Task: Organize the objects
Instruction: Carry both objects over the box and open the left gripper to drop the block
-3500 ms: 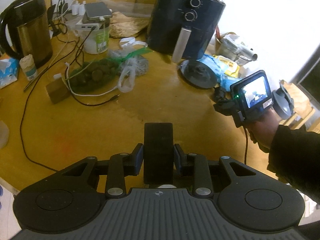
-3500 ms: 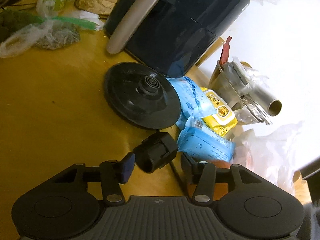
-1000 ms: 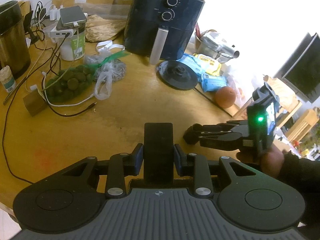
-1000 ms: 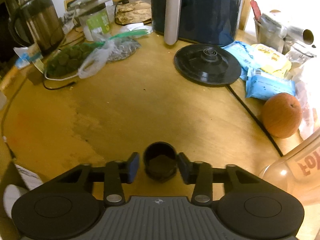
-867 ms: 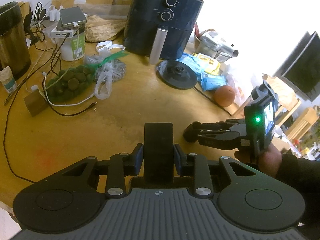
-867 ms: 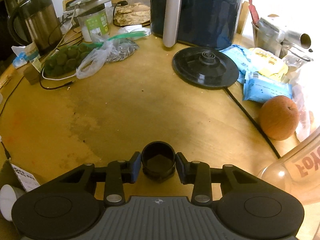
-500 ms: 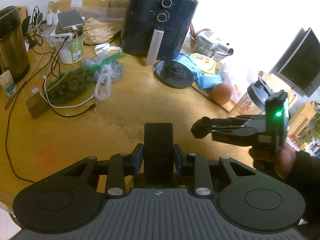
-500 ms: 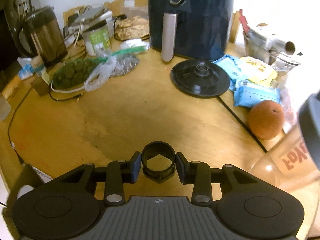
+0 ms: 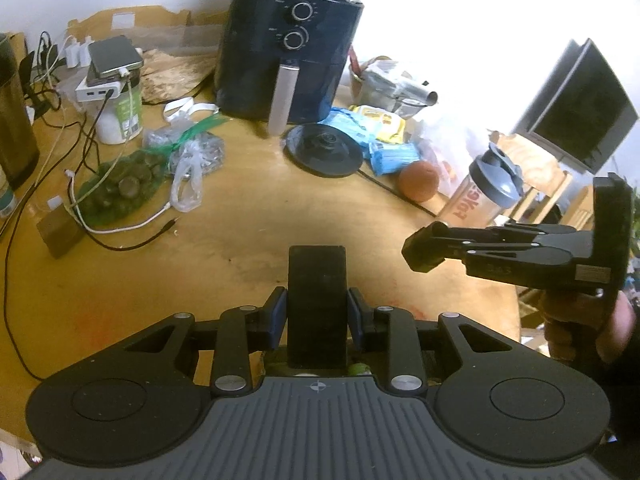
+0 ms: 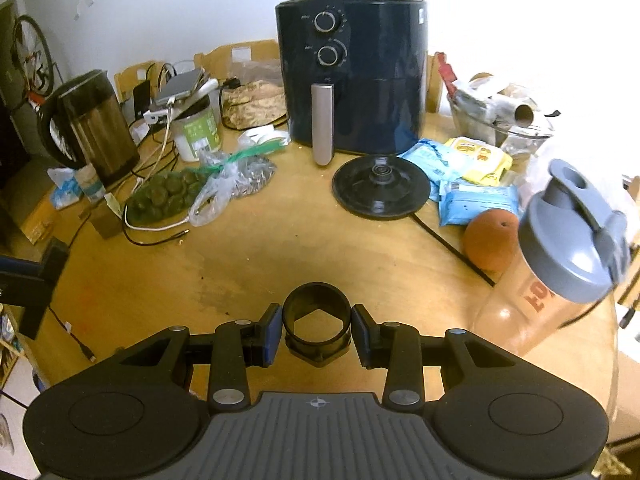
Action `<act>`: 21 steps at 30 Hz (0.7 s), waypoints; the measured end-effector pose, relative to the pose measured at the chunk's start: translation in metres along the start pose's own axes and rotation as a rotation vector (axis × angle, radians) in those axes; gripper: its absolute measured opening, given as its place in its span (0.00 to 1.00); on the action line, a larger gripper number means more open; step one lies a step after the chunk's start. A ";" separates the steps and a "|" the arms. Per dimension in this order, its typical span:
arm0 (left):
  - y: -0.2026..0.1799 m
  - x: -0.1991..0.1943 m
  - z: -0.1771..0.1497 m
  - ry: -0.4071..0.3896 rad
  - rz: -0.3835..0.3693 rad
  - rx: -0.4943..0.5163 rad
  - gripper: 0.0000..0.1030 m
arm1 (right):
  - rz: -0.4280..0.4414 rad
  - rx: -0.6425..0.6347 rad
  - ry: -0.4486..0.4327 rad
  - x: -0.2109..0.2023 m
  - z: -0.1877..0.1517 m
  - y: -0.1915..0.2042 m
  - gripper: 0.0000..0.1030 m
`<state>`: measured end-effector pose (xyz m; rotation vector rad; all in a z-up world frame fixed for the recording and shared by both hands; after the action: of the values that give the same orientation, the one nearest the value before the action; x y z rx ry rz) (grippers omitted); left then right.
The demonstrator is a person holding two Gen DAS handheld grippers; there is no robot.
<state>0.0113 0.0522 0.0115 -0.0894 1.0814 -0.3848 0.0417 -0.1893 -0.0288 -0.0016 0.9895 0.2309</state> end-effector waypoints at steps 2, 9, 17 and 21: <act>0.000 -0.001 -0.001 -0.002 -0.009 0.010 0.31 | 0.000 0.018 -0.005 -0.007 -0.004 0.001 0.39; 0.003 -0.003 -0.005 -0.002 -0.037 0.039 0.30 | -0.002 0.084 -0.014 -0.024 -0.021 0.007 0.39; 0.006 -0.005 -0.012 0.001 -0.075 0.066 0.30 | -0.010 0.149 -0.023 -0.043 -0.041 0.012 0.39; 0.008 -0.005 -0.016 0.008 -0.086 0.068 0.30 | -0.006 0.173 -0.029 -0.050 -0.047 0.014 0.39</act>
<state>-0.0023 0.0633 0.0059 -0.0744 1.0733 -0.4994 -0.0261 -0.1900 -0.0113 0.1563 0.9781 0.1389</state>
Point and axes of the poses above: each gripper's, at about its wrist camera, not at the fingertips, and x roughly the way its jaws point, y to its left, z to its top, the point moved 1 cm from there along x, roughly the way its jaws point, and after that the axes turned 8 degrees about y, right-handed, at the moved point
